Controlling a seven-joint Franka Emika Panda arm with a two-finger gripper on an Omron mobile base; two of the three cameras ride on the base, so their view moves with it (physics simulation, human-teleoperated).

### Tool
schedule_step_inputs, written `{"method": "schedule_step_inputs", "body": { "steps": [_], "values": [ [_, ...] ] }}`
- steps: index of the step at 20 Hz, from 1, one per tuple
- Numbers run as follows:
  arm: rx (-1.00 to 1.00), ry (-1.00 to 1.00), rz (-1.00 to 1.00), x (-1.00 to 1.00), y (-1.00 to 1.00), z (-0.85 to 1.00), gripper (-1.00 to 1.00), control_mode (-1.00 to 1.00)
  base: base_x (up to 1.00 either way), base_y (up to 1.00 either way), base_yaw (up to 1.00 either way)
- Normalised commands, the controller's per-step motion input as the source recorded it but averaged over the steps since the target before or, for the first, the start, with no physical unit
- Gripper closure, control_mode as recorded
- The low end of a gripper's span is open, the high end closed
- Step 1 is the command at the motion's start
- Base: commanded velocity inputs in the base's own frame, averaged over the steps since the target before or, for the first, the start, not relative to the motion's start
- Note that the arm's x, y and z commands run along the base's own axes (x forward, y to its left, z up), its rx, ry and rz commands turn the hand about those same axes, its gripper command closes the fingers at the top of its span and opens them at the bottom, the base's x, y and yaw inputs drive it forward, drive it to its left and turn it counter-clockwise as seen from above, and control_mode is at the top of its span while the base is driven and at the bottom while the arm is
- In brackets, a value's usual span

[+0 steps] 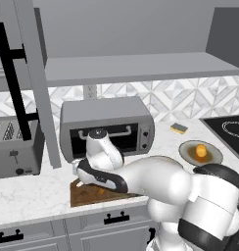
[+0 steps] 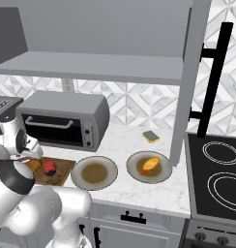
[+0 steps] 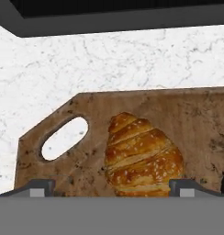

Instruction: From the different types of pastries on the counter, select a croissant and place it on the cutting board. Then retrieve a jar of jam from the cabinet and place it alongside the croissant on the cutting board.

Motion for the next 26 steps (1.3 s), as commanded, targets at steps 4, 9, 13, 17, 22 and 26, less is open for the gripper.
{"method": "schedule_step_inputs", "body": {
  "steps": [4, 9, 13, 17, 22, 26],
  "values": [
    [0.05, -0.08, 0.01, -0.78, 0.08, 0.99, -1.0, -1.0, 0.0, 0.0, 0.0],
    [0.32, -0.1, 0.06, -0.81, -0.56, 0.98, -1.0, -1.0, 0.0, 0.0, 0.0],
    [0.36, -0.01, 0.04, -0.55, -0.66, 1.0, -1.0, -1.0, 0.0, 0.0, 0.0],
    [0.31, -0.06, 0.05, -0.5, -0.62, 0.86, -1.0, -1.0, 0.0, 0.0, 0.0],
    [0.27, -0.23, 0.05, -0.78, -0.7, 0.89, -1.0, -1.0, 0.0, 0.0, 0.0],
    [0.18, -0.3, 0.07, -0.99, -0.49, 0.76, -1.0, -1.0, 0.0, 0.0, 0.0]
  ]
}}
